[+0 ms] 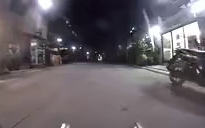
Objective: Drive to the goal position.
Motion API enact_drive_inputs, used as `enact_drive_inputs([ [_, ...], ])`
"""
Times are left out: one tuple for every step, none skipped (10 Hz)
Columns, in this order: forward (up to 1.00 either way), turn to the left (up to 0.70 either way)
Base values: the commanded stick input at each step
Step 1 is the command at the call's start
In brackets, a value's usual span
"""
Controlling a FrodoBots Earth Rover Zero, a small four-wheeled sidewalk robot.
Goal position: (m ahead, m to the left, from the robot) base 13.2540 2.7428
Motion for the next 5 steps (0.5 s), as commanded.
enact_drive_inputs([
  [0.85, 0.0],
  [0.85, 0.0],
  [0.85, 0.0],
  [0.85, 0.0],
  [0.85, 0.0],
])
